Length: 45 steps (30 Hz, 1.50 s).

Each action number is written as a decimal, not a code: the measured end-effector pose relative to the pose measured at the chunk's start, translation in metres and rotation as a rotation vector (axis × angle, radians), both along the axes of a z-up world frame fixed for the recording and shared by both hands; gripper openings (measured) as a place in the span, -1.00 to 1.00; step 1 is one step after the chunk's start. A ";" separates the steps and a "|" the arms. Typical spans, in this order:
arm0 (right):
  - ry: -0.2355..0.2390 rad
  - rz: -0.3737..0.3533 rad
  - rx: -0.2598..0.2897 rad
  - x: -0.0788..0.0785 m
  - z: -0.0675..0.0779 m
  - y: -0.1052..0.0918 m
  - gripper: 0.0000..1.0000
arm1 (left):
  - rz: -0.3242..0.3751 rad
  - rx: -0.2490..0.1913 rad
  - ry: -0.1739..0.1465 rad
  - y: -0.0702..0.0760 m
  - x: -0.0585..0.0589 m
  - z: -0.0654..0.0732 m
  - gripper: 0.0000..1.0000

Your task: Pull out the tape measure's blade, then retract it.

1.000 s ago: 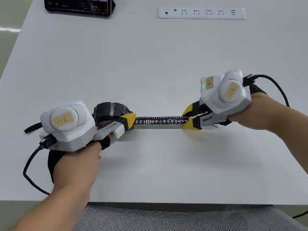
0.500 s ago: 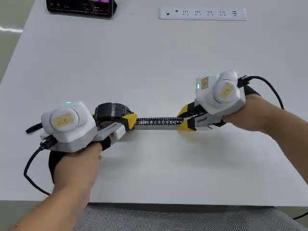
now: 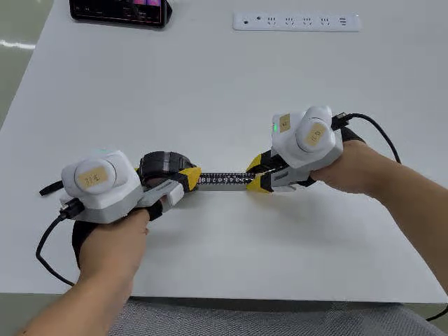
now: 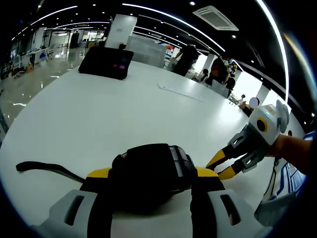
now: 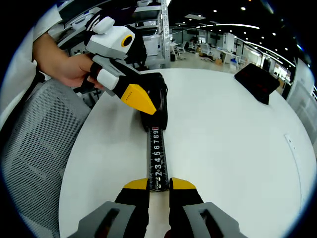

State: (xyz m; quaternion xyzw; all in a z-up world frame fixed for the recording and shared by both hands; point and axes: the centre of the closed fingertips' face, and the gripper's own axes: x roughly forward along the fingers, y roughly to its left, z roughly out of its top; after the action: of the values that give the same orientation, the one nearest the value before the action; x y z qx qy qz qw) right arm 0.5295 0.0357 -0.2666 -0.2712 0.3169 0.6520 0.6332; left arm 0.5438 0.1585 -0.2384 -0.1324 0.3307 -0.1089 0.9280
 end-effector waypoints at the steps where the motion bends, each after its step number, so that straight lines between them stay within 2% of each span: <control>1: -0.001 0.001 0.002 0.000 0.000 0.002 -0.78 | 0.000 0.000 0.000 0.000 0.000 0.000 0.17; 21: -0.001 0.013 0.033 0.001 0.000 0.035 -0.78 | 0.002 -0.008 0.000 0.000 0.000 0.000 0.17; 45: -0.005 0.017 0.061 -0.001 -0.001 0.063 -0.77 | 0.001 -0.010 -0.002 -0.001 -0.001 0.000 0.17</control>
State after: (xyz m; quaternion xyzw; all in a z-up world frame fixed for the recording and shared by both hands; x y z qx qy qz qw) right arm 0.5284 0.0982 -0.2673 -0.2558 0.2929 0.6660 0.6365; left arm 0.5430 0.1579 -0.2382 -0.1370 0.3292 -0.1101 0.9278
